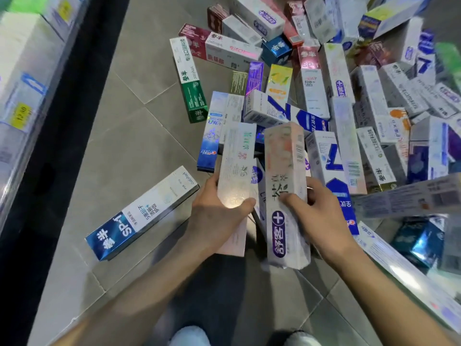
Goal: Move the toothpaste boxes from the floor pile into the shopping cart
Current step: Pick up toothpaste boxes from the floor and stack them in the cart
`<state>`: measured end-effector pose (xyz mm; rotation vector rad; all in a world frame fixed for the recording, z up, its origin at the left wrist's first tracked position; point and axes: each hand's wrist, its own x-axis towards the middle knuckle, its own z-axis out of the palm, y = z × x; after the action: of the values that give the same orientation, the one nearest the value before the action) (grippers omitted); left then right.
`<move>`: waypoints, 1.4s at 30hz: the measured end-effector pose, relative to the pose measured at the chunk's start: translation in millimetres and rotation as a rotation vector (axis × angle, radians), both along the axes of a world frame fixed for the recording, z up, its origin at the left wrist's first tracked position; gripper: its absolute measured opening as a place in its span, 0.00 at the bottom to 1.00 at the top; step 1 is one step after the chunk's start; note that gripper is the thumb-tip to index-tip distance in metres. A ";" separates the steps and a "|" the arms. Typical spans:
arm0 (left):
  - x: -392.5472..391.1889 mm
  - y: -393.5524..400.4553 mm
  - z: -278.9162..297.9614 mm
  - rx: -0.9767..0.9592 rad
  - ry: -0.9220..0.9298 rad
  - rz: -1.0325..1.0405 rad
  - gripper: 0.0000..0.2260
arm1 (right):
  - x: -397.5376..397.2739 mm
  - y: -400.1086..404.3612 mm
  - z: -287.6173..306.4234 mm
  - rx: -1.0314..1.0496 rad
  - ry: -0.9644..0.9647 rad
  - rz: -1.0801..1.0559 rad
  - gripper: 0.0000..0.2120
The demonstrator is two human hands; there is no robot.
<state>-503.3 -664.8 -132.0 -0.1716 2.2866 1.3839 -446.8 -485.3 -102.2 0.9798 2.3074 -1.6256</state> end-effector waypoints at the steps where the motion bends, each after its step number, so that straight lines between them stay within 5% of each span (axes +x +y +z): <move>1: 2.5 -4.5 4.2 0.047 -0.035 0.016 0.25 | 2.0 0.3 2.8 -0.140 0.018 -0.058 0.12; 6: 8.3 -23.0 42.8 0.216 -0.114 0.063 0.24 | 4.4 -1.7 33.2 -0.711 0.128 -0.251 0.14; 10: 12.8 -29.9 102.3 0.315 -0.153 0.045 0.27 | 7.1 -5.2 80.0 -0.877 0.112 -0.238 0.24; 14: 17.9 -32.9 194.2 0.321 -0.134 0.037 0.27 | 11.1 -8.6 167.9 -0.930 0.133 -0.207 0.23; 25: 37.8 -5.4 578.1 0.391 -0.095 0.154 0.19 | 42.6 3.4 551.2 -0.696 0.189 -0.165 0.24; 32: 61.7 24.8 825.7 0.528 -0.044 0.135 0.26 | 73.2 21.5 784.0 -0.693 0.290 -0.170 0.26; 42: 108.8 58.3 971.4 0.581 0.012 -0.117 0.25 | 146.2 25.1 945.3 -0.488 0.558 -0.394 0.22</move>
<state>-394.5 -606.5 839.4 0.1542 1.7748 1.9106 -300.6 -460.2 843.1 0.9875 1.8760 -2.7498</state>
